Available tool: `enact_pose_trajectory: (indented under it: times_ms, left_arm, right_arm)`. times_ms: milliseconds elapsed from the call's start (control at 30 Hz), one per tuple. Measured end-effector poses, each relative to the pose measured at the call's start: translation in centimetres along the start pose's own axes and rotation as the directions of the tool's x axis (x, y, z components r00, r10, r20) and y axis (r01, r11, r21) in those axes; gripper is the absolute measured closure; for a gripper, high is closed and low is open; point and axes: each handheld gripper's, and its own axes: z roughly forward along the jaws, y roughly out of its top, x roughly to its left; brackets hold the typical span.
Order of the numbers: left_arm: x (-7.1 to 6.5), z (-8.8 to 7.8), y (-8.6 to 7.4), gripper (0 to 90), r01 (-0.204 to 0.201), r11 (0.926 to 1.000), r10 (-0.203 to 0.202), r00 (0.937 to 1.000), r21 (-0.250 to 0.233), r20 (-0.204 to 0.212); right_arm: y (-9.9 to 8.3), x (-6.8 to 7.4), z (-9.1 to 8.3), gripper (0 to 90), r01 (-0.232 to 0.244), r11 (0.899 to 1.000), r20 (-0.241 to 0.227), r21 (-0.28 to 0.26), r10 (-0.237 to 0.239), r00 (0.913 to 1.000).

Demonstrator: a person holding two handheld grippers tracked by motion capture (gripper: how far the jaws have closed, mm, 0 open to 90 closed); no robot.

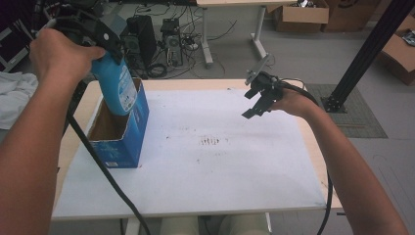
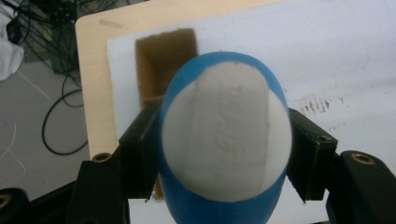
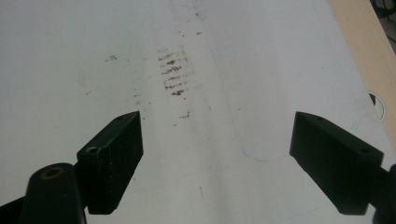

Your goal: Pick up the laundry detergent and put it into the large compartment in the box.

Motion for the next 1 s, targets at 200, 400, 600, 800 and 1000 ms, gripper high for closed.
enact_pose_trajectory:
  times_ms: [200, 400, 600, 800, 1000]
  left_arm:
    - [1.3, 0.4, -0.3, 38.2, 0.059, 0.9983, -0.059, 0.9981, 0.001, -0.019]
    - [2.3, 0.9, -0.7, 38.2, 0.090, 0.9959, -0.090, 0.9946, -0.002, -0.052]
    - [2.6, 1.8, -1.0, 38.2, 0.097, 0.9953, -0.097, 0.9921, -0.007, -0.080]
    - [2.7, 3.5, -1.4, 38.3, 0.097, 0.9953, -0.097, 0.9915, -0.001, -0.087]
    - [3.0, 5.6, -2.0, 38.3, 0.101, 0.9948, -0.100, 0.9910, 0.013, -0.089]
  right_arm:
    - [0.1, -0.1, 0.2, 17.4, 0.003, 1.000, -0.001, 0.003, -0.003, 1.0000]
    - [0.0, -0.2, 0.2, 17.4, 0.000, 1.000, -0.001, 0.006, 0.000, 1.0000]
    - [0.0, -0.2, 0.2, 17.3, -0.003, 1.000, 0.001, 0.006, 0.003, 1.0000]
    - [-0.1, -0.1, 0.1, 17.3, -0.005, 1.000, 0.005, 0.005, 0.005, 1.0000]
    - [-0.3, -0.2, 0.0, 17.2, -0.010, 1.000, 0.007, 0.005, 0.010, 0.9999]
